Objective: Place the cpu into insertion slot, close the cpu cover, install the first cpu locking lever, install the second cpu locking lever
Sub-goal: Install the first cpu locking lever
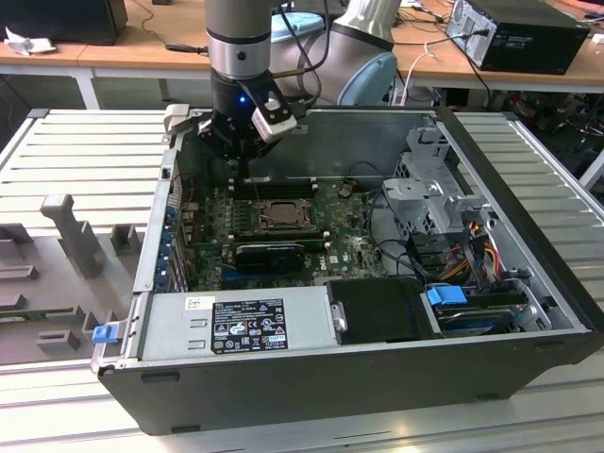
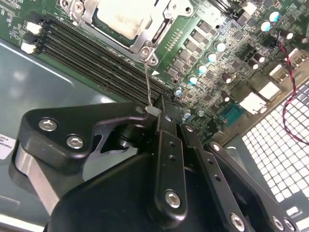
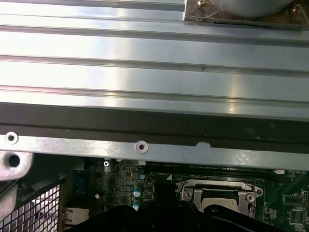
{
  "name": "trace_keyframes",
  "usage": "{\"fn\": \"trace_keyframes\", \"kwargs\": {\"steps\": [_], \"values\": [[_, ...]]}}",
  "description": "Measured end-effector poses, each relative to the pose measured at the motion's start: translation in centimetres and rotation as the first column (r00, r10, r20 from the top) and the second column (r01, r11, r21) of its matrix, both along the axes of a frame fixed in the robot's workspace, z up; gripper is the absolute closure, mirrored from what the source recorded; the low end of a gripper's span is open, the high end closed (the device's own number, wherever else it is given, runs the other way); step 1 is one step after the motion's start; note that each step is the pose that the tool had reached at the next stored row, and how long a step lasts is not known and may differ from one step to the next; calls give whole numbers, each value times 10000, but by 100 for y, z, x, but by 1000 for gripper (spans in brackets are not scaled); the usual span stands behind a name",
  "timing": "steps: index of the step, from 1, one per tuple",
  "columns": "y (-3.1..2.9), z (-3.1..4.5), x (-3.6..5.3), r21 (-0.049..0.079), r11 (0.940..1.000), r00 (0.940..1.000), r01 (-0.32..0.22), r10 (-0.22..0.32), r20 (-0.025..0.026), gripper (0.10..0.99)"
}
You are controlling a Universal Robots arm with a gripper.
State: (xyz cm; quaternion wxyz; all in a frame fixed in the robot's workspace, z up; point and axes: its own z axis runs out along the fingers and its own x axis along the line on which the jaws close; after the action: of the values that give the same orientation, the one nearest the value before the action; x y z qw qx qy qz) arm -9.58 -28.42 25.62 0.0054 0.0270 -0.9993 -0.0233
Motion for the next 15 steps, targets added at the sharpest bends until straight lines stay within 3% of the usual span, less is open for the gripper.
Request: {"fn": "trace_keyframes", "kwargs": {"steps": [15], "values": [[0, -44, 62, 0, 10000, 10000, 1, -1, -1, 980]]}}
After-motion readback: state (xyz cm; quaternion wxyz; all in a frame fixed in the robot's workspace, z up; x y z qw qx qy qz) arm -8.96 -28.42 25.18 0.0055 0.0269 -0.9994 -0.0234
